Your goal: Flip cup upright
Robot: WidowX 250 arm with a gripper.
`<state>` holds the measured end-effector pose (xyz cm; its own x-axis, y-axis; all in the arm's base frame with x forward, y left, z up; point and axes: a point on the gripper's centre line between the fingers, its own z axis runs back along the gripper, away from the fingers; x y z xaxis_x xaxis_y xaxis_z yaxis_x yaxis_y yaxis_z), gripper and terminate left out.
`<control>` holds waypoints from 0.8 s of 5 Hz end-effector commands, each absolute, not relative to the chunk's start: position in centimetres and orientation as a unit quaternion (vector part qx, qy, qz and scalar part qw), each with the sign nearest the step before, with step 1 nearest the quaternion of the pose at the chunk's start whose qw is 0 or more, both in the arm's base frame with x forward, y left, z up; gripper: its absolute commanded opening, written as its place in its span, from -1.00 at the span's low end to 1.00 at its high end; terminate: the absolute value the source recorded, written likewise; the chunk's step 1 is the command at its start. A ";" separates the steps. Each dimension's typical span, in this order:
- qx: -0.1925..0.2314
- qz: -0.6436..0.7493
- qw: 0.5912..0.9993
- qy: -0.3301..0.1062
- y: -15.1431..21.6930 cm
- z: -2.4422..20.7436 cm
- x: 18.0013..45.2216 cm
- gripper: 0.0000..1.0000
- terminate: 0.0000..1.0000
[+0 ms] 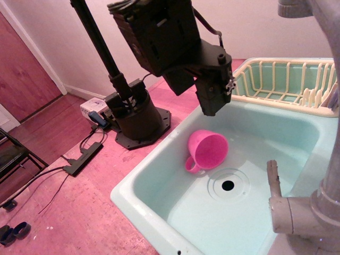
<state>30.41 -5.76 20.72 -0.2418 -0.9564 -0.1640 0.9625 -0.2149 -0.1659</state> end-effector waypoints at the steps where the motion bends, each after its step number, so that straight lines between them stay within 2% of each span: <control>1: 0.013 -0.779 0.616 0.117 -5.8 20.7 30.4 1.00 -1.00; 2: 0.009 -0.786 0.606 0.121 -5.9 19.1 29.8 1.00 -1.00; 4: 0.004 -0.795 0.593 0.127 -6.4 17.1 28.5 1.00 -1.00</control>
<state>27.73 -6.21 14.43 -0.3006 -0.9419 -0.1503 0.9303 -0.2548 -0.2637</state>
